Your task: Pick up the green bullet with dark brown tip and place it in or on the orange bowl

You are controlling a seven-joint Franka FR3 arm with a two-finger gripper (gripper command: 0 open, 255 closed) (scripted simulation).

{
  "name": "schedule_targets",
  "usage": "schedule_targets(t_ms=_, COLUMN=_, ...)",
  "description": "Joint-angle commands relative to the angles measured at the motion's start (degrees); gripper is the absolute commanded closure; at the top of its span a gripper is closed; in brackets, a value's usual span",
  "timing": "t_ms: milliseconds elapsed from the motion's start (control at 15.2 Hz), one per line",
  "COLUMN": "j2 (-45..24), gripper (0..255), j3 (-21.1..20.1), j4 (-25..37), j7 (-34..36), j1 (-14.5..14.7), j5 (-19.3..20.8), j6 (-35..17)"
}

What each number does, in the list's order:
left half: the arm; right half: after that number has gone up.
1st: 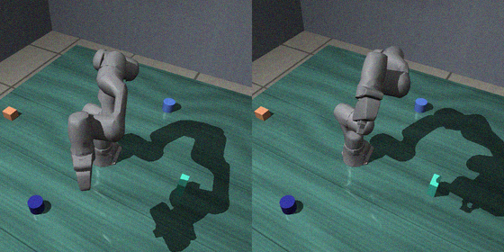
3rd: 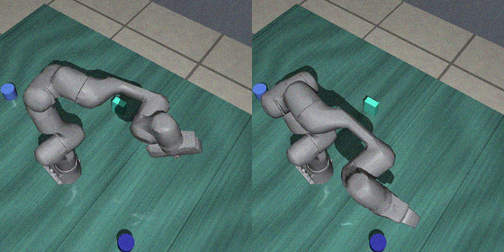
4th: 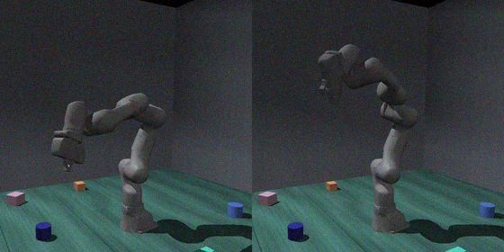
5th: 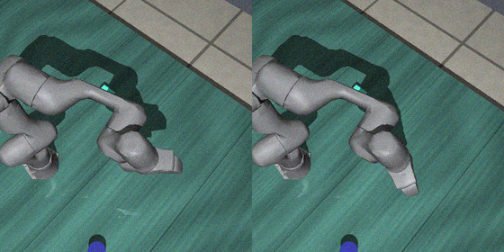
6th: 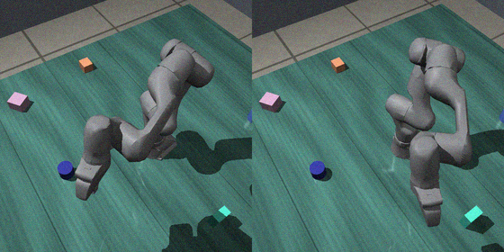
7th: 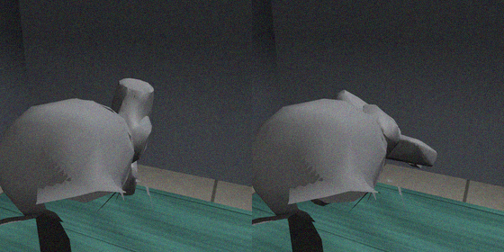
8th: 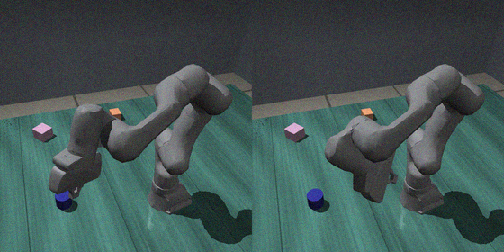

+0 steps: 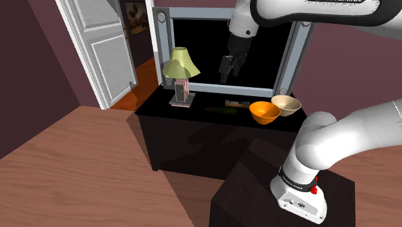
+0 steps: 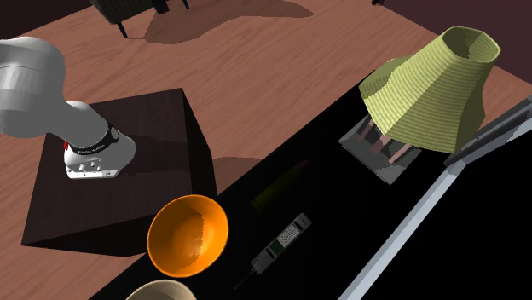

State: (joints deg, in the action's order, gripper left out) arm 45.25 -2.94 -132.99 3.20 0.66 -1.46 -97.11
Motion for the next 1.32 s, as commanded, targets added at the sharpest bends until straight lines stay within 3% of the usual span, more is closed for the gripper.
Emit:
schedule_targets(t_ms=0, j2=0.0, gripper=0, j3=0.0, j4=0.0, j7=0.0, j1=0.0, j5=0.0, j6=0.0)
schedule_targets(t_ms=660, j2=-9.2, gripper=0, j3=10.2, j4=-6.0, j7=-15.3, j1=-1.3, j5=5.0, j6=-12.0)
schedule_targets(t_ms=1254, j2=-24.3, gripper=0, j3=18.8, j4=-4.5, j7=-29.3, j1=-1.7, j5=6.8, j6=-23.0)
